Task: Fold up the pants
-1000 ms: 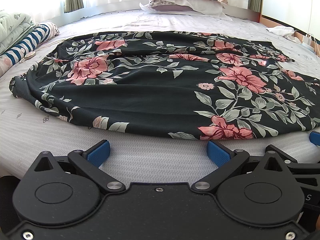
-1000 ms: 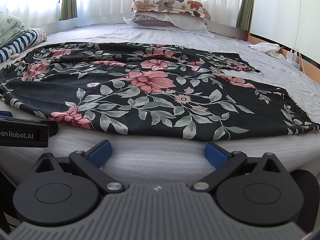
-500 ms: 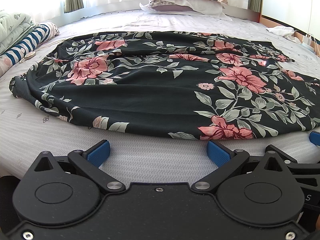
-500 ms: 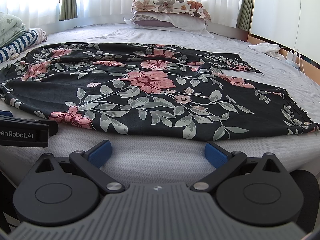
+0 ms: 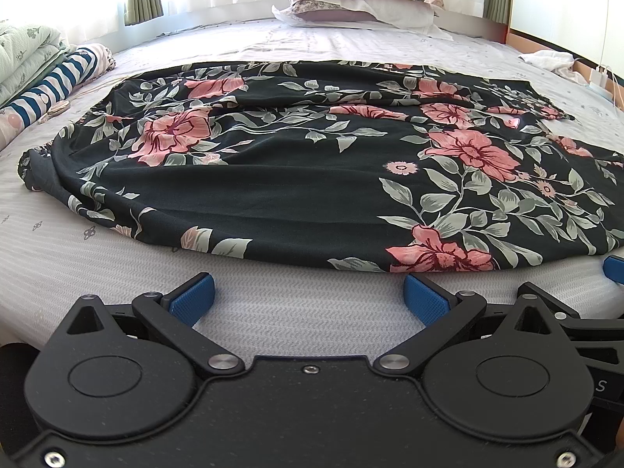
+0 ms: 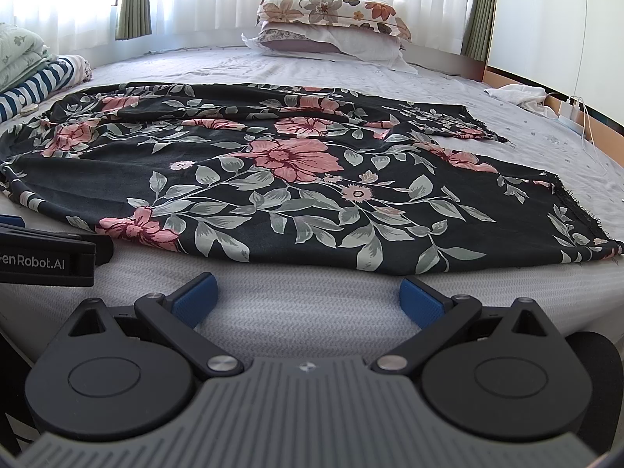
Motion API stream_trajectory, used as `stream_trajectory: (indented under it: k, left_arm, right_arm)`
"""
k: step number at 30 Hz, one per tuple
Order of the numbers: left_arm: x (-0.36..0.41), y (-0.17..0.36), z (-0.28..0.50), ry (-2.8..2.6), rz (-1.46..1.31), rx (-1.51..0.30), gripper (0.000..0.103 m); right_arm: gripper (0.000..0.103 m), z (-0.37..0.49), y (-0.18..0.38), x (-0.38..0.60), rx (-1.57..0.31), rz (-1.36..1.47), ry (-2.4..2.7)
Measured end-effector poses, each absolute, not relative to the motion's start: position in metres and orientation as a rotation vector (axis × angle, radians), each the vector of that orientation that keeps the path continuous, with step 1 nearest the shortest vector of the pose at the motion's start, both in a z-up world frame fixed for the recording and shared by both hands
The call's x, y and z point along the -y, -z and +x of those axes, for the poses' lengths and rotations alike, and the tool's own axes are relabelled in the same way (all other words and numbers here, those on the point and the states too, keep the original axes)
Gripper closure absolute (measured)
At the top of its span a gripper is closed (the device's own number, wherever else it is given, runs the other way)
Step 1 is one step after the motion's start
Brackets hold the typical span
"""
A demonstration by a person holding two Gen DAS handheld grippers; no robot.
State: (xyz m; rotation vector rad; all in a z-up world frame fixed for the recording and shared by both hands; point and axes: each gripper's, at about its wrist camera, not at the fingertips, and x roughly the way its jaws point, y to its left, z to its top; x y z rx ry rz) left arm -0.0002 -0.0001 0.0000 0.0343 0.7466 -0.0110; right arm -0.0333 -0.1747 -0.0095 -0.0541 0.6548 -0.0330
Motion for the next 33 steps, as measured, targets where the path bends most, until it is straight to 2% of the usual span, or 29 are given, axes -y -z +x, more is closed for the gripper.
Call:
stream_trajectory:
  k: [33]
  left_arm:
    - [0.0012, 0.0006, -0.0016, 0.013, 0.035, -0.704, 0.0]
  right_arm:
    - [0.0, -0.0341, 0.0092, 0.1753, -0.649, -0.066, 0.019]
